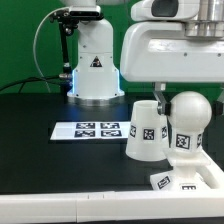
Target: Assemble lamp
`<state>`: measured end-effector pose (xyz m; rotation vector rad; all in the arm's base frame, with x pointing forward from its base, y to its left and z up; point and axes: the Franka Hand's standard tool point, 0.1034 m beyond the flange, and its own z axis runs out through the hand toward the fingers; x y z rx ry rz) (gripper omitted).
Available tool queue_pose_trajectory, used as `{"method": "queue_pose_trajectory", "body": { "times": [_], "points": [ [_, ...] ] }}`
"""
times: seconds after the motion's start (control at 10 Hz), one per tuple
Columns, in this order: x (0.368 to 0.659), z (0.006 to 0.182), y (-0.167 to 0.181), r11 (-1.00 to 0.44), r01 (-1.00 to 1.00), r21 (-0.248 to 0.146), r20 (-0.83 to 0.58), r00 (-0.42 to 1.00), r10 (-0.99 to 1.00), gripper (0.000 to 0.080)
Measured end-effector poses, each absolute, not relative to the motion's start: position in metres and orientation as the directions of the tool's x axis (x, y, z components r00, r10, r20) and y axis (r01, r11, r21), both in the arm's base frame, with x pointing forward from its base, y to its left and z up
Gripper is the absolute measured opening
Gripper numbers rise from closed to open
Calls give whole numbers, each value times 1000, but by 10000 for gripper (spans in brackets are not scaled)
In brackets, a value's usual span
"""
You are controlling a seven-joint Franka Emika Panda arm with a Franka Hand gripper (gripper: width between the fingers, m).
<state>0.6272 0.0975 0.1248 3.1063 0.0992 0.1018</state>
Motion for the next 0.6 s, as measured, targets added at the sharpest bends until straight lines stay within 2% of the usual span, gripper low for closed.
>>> {"method": "queue_pose_trajectory", "body": {
  "times": [0.1,0.3,0.5,0.6],
  "points": [
    [627,125,98,-997,62,34,64,996,64,570],
    [627,125,97,-992,-128,19,72,989,-126,570],
    [625,124,93,-910,-415,-13,93,906,-414,570],
    [625,123,91,-812,-582,-42,76,809,-583,570]
  ]
}}
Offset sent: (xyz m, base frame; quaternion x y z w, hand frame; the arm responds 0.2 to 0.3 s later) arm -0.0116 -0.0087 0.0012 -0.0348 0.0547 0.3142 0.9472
